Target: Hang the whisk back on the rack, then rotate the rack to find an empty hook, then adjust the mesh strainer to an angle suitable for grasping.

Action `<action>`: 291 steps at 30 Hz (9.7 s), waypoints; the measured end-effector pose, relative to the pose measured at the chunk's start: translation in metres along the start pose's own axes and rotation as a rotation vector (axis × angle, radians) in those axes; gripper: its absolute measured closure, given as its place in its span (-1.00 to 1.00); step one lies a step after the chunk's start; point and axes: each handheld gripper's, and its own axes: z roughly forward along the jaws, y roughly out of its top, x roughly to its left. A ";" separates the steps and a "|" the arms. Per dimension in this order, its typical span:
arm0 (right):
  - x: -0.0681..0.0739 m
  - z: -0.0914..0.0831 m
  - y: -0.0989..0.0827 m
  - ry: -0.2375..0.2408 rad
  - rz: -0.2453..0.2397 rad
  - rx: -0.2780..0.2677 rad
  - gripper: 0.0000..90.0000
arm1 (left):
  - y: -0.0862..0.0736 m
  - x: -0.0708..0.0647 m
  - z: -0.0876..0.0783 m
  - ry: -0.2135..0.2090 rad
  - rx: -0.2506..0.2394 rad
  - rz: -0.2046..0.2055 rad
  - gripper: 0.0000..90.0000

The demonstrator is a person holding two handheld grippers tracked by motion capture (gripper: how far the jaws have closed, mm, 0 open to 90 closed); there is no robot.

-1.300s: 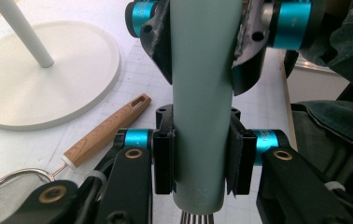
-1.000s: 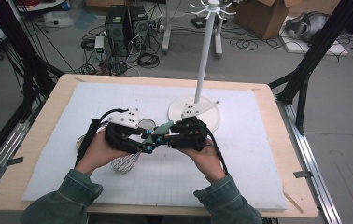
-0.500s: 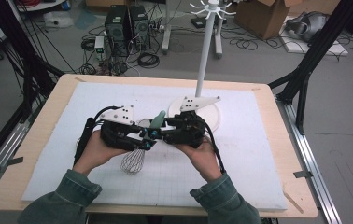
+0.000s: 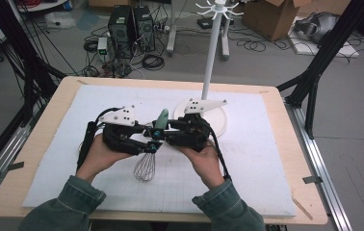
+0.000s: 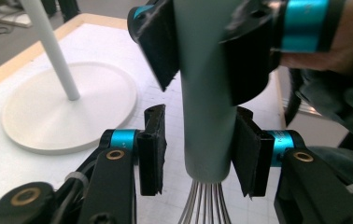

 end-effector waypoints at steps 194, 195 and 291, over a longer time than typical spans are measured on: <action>-0.085 -0.149 0.163 -0.400 -0.070 -0.021 0.99 | -0.096 0.016 -0.091 0.362 -0.044 -0.201 -0.79; -0.084 -0.152 0.165 -0.403 -0.074 -0.026 0.99 | -0.096 0.016 -0.091 0.361 -0.044 -0.198 -0.79; -0.067 -0.100 0.061 -0.311 -0.082 0.094 -0.25 | -0.096 0.016 -0.095 0.363 -0.040 -0.202 -0.79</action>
